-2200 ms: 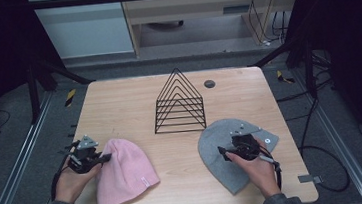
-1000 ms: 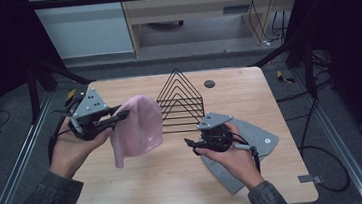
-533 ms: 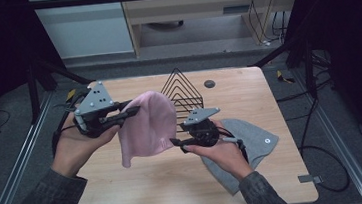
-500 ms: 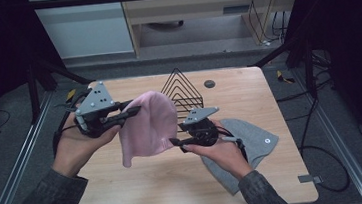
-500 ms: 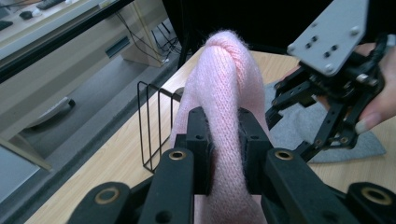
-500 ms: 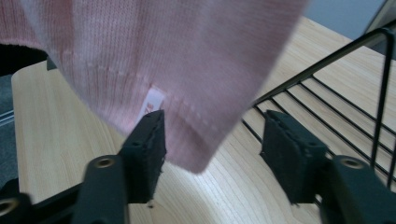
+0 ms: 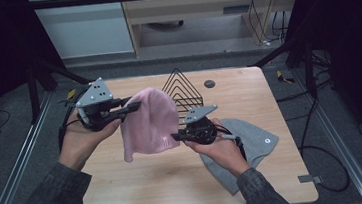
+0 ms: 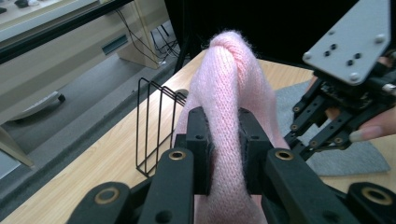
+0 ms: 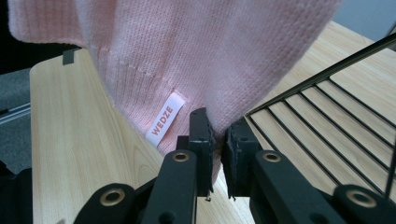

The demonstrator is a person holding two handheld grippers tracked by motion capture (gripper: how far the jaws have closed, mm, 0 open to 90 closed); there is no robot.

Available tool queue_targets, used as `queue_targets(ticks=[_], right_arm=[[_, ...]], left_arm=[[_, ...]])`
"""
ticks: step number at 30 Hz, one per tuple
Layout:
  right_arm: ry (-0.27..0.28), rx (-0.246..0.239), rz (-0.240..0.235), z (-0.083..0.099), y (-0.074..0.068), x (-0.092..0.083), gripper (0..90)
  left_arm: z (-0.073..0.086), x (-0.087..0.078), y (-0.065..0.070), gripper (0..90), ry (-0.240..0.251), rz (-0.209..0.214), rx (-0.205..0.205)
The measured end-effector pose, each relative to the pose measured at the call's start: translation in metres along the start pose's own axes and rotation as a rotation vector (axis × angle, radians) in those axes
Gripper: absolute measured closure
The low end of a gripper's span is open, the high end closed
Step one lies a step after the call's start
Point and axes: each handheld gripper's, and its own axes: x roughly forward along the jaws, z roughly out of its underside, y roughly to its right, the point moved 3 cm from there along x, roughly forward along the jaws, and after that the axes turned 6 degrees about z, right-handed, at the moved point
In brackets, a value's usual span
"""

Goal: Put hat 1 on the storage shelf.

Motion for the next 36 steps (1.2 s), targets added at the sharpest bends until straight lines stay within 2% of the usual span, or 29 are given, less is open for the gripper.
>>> queue_targets(ticks=[7, 12, 14, 18, 21, 27, 31, 34, 36], right_arm=[[-0.007, -0.006, 0.021, -0.004, 0.007, -0.009, 83.3], [-0.002, -0.015, 0.03, -0.011, 0.013, -0.022, 83.4], [-0.003, -0.019, 0.037, -0.012, 0.015, -0.026, 83.4], [-0.005, -0.022, 0.043, -0.012, 0.017, -0.031, 83.5], [-0.005, -0.027, 0.049, -0.011, 0.019, -0.036, 83.5], [0.009, -0.006, 0.07, -0.013, 0.027, -0.045, 83.6], [0.026, -0.002, 0.079, -0.016, 0.035, -0.05, 83.8], [0.035, 0.009, 0.09, -0.019, 0.041, -0.052, 83.9], [0.048, 0.023, 0.099, -0.023, 0.046, -0.053, 83.9]], left_arm=[[-0.006, 0.01, -0.009, 77.6, -0.004, 0.02, -0.022], [-0.019, 0.014, -0.012, 77.4, -0.008, 0.02, -0.001], [-0.024, 0.019, -0.013, 77.4, 0.002, 0.041, -0.015], [-0.025, 0.024, -0.014, 77.4, 0.0, 0.043, -0.026], [-0.03, 0.029, -0.014, 77.3, -0.012, 0.041, -0.018], [-0.043, 0.045, -0.023, 77.4, -0.019, 0.038, -0.003], [-0.05, 0.055, -0.027, 77.3, -0.022, 0.037, -0.007], [-0.057, 0.061, -0.028, 77.3, -0.034, 0.021, 0.01], [-0.064, 0.063, -0.031, 77.4, -0.021, 0.018, 0.008]])
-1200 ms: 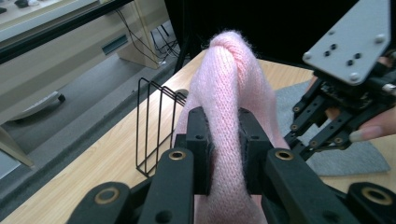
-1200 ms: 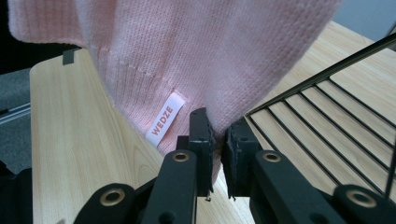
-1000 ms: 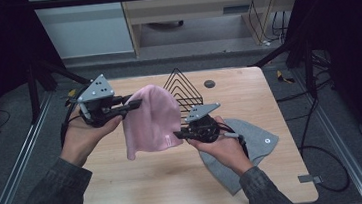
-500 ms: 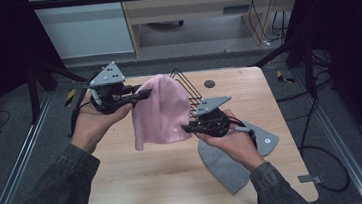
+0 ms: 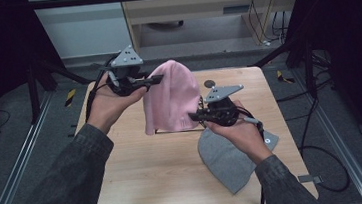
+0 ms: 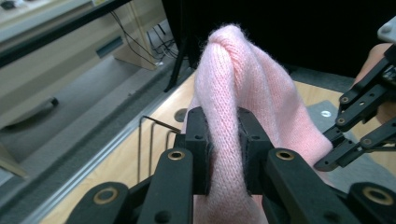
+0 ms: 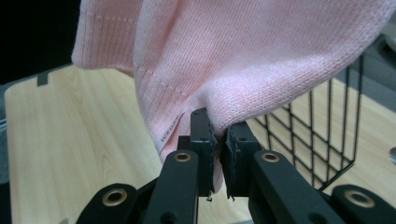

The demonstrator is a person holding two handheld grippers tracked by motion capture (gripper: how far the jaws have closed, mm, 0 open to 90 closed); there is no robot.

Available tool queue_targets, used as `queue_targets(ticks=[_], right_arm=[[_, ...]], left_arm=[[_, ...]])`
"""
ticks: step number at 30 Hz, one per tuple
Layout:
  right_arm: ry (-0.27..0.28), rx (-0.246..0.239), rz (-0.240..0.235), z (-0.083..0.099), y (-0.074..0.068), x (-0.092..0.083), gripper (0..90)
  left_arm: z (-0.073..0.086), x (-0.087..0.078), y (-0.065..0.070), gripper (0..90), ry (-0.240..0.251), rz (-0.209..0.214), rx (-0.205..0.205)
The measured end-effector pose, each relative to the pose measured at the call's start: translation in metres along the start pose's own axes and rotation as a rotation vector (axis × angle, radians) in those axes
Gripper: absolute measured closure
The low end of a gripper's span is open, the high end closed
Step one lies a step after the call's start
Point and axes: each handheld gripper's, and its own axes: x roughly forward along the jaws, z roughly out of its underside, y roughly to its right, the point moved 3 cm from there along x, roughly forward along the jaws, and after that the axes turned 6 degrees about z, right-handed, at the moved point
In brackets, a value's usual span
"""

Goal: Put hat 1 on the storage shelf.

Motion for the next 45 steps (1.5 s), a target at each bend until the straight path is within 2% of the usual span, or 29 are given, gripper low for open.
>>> queue_targets(ticks=[6, 9, 10, 11, 14, 17, 20, 25, 28, 30, 37, 45], right_arm=[[0.037, 0.02, 0.043, -0.02, 0.016, -0.005, 83.9], [0.066, 0.043, 0.057, -0.029, 0.027, -0.001, 83.9], [0.077, 0.059, 0.068, -0.034, 0.036, 0.002, 83.9], [0.077, 0.059, 0.068, -0.034, 0.036, 0.002, 83.9], [0.084, 0.065, 0.09, -0.04, 0.049, 0.007, 83.9], [0.088, 0.084, 0.109, -0.042, 0.064, 0.016, 83.9], [0.086, 0.095, 0.116, -0.043, 0.069, 0.02, 83.9], [0.076, 0.108, 0.124, -0.044, 0.076, 0.026, 83.8], [0.082, 0.119, 0.127, -0.045, 0.079, 0.028, 83.8], [0.078, 0.116, 0.134, -0.046, 0.081, 0.03, 83.8], [0.034, 0.102, 0.142, -0.036, 0.079, 0.038, 83.8], [0.022, 0.112, 0.152, -0.024, 0.081, 0.039, 83.7]], left_arm=[[-0.022, 0.004, -0.013, 77.1, 0.022, -0.017, -0.005], [-0.03, 0.009, -0.024, 77.1, 0.029, -0.036, -0.006], [-0.032, 0.01, -0.029, 77.1, 0.037, -0.035, -0.012], [-0.034, 0.012, -0.034, 77.1, 0.044, -0.035, -0.017], [-0.035, 0.016, -0.047, 77.0, 0.068, -0.042, -0.032], [-0.034, 0.023, -0.059, 77.0, 0.094, -0.044, -0.065], [-0.033, 0.031, -0.067, 77.0, 0.101, -0.044, -0.081], [-0.035, 0.037, -0.074, 76.9, 0.076, -0.076, -0.068], [-0.039, 0.039, -0.075, 77.0, 0.087, -0.076, -0.068], [-0.039, 0.042, -0.075, 76.9, 0.074, -0.084, -0.045], [-0.028, 0.052, -0.074, 76.9, 0.057, -0.074, -0.057], [-0.016, 0.059, -0.07, 76.8, 0.064, -0.059, -0.08]])
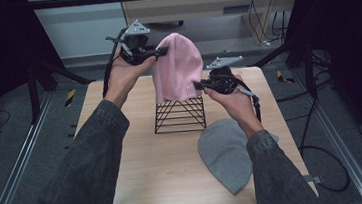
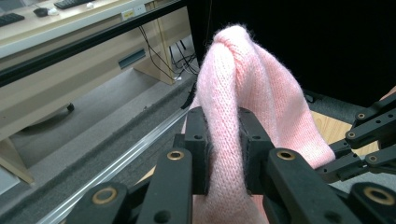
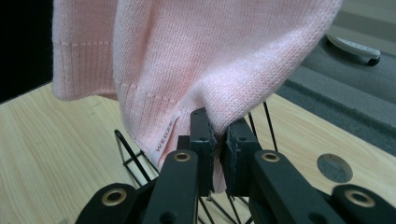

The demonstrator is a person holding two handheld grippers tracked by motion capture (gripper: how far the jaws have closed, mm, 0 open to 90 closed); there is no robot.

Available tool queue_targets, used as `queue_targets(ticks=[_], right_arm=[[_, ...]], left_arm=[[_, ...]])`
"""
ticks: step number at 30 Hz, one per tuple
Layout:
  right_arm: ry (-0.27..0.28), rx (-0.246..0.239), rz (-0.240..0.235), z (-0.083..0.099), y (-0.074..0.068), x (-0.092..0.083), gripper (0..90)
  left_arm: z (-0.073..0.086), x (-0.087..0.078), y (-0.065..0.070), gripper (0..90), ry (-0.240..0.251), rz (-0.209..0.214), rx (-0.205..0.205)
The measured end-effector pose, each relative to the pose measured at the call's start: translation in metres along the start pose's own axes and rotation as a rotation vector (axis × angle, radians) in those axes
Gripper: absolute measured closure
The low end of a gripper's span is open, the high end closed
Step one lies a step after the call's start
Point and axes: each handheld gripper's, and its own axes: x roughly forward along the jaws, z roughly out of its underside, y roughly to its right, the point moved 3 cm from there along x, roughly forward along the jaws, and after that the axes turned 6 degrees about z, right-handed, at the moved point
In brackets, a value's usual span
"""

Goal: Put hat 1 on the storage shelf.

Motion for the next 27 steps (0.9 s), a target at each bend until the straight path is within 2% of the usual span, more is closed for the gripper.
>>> queue_targets(ticks=[6, 8, 18, 27], right_arm=[[-0.009, -0.012, 0.002, 0.012, -0.002, 0.001, 83.6], [-0.027, -0.031, 0.01, 0.017, -0.003, 0.002, 83.6], [-0.049, -0.037, 0.017, 0.026, -0.003, 0.003, 83.5], [-0.096, -0.048, 0.02, 0.039, -0.005, 0.008, 83.5]], left_arm=[[0.009, 0.001, 0.006, 76.8, 0.003, 0.014, 0.002], [0.012, 0.002, 0.007, 76.8, -0.002, 0.019, 0.0], [0.022, -0.002, 0.013, 76.8, 0.002, 0.031, -0.004], [0.036, -0.002, 0.021, 76.9, -0.032, 0.047, 0.005]])
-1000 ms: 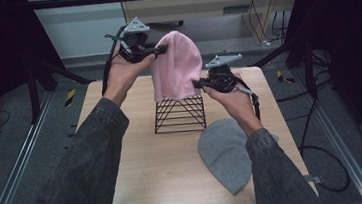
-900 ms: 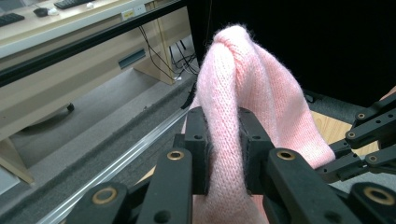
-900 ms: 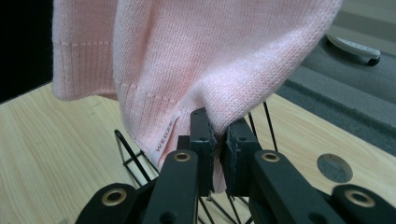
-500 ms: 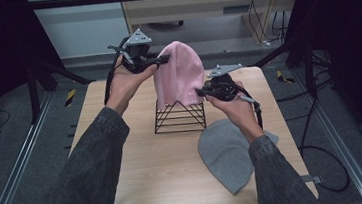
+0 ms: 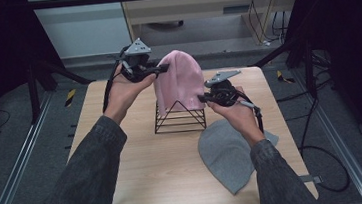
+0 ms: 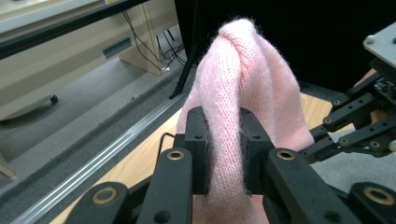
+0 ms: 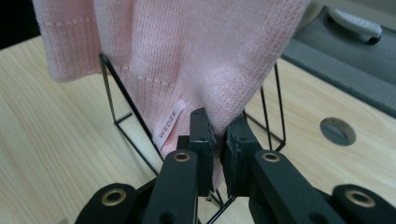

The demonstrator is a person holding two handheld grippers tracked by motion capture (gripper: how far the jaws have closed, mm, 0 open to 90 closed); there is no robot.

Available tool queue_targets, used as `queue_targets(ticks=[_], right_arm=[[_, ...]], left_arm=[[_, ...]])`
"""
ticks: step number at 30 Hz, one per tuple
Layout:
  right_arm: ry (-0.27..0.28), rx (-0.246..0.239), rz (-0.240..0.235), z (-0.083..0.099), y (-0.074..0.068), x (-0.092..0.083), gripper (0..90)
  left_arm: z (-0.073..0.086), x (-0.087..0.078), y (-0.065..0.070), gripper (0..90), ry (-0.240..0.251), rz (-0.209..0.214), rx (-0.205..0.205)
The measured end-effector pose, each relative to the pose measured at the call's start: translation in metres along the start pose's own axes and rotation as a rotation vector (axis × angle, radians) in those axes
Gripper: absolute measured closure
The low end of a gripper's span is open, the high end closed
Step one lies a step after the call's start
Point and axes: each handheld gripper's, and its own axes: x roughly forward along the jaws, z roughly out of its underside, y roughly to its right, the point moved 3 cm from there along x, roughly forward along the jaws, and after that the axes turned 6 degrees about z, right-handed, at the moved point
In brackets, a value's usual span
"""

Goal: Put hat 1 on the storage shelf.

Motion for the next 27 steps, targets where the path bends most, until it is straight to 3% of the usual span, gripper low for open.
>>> queue_targets(ticks=[12, 13, 14, 18, 27], right_arm=[[-0.043, 0.002, -0.001, 0.012, -0.003, 0.012, 81.0], [-0.044, 0.01, 0.007, 0.015, -0.003, 0.011, 74.1], [-0.044, 0.01, 0.007, 0.015, -0.003, 0.011, 74.1], [-0.078, 0.02, 0.031, 0.025, 0.0, 0.009, 56.2], [-0.089, 0.031, 0.096, 0.038, 0.018, -0.016, 45.4]], left_arm=[[0.019, 0.006, 0.008, 77.2, -0.015, 0.011, -0.012], [0.02, 0.007, 0.008, 77.2, -0.013, 0.011, -0.016], [0.021, 0.008, 0.009, 77.2, -0.017, 0.012, -0.012], [0.025, 0.012, 0.013, 77.4, -0.034, 0.017, -0.008], [0.039, 0.019, 0.019, 77.2, -0.078, 0.026, -0.001]])
